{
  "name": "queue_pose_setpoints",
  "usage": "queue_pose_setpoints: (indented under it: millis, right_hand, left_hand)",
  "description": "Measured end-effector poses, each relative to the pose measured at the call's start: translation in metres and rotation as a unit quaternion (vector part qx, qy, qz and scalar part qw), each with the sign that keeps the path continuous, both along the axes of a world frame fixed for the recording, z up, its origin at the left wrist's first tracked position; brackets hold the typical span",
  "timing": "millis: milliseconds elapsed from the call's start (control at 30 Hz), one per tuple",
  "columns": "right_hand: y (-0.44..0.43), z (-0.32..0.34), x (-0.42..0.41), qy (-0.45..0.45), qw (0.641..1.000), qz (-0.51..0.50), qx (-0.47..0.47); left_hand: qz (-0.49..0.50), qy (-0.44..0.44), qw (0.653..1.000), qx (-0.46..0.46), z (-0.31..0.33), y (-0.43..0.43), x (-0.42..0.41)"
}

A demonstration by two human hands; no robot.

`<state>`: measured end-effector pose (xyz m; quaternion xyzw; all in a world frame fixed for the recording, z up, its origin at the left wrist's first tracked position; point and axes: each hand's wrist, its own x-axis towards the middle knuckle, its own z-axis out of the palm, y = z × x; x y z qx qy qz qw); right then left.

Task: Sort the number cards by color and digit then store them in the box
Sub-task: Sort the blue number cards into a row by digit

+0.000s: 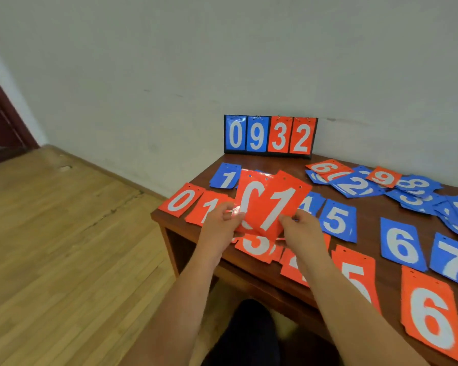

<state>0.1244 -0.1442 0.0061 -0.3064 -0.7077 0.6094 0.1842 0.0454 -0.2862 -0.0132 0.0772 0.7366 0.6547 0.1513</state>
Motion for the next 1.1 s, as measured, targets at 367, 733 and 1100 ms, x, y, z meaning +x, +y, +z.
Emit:
queue_pose_setpoints:
  millis: [367,733,1100]
  right_hand:
    - [-0.046,-0.017,-0.097,-0.077,0.992,0.09,0.038]
    - [-0.07,-0.025,-0.162,-0.203,0.961,0.177,0.057]
    - [-0.068,-0.045,-0.14,-0.188,0.814,0.24,0.495]
  left_hand:
    - [0.172,0.097,0.95,-0.244,-0.005,-0.112,-0.139]
    - [0.139,0.162,0.873,-0.438,-0.051,-0.115,-0.181]
    - [0.061,0.403,0.844,-0.349,-0.055,-0.096,-0.165]
